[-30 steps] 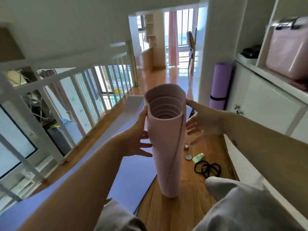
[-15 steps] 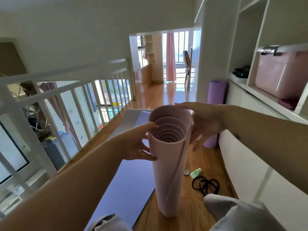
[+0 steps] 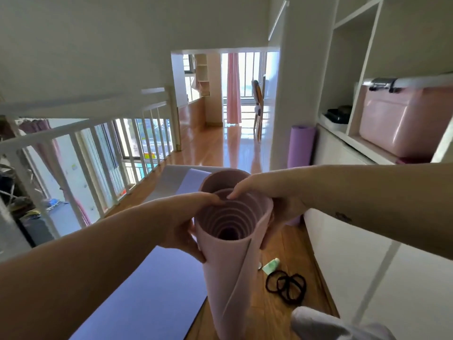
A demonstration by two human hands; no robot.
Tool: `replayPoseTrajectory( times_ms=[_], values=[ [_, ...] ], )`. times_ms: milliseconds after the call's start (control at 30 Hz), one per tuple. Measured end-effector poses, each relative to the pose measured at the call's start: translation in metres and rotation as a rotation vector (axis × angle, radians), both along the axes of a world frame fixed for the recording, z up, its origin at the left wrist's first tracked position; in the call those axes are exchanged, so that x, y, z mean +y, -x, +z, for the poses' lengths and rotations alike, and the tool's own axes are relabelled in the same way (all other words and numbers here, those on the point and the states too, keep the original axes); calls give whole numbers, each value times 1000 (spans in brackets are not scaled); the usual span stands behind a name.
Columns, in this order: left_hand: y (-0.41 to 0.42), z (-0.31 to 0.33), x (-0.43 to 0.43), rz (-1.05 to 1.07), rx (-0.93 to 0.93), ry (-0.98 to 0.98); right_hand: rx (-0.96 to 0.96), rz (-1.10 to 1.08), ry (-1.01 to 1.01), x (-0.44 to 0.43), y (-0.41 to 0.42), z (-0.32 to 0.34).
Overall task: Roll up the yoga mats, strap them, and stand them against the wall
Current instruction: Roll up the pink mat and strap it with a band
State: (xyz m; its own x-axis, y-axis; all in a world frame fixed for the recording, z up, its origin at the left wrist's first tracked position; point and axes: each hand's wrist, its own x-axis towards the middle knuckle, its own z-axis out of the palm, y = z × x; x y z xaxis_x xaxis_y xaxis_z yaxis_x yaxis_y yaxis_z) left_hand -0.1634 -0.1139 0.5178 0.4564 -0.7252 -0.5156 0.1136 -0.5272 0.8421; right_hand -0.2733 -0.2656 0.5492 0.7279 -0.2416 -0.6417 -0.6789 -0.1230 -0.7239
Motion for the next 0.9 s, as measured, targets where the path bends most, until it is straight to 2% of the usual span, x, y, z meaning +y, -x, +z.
replayPoseTrajectory(
  times_ms=[167, 467, 900],
  values=[
    [0, 1, -14, 29, -95, -62, 59, -34, 118, -5, -15, -4],
    [0, -12, -24, 22, -118, -86, -13, -112, 281, -2, -14, -22],
    [-21, -38, -35, 53, -83, -80, -36, -187, 273, -13, -36, -55]
  ],
)
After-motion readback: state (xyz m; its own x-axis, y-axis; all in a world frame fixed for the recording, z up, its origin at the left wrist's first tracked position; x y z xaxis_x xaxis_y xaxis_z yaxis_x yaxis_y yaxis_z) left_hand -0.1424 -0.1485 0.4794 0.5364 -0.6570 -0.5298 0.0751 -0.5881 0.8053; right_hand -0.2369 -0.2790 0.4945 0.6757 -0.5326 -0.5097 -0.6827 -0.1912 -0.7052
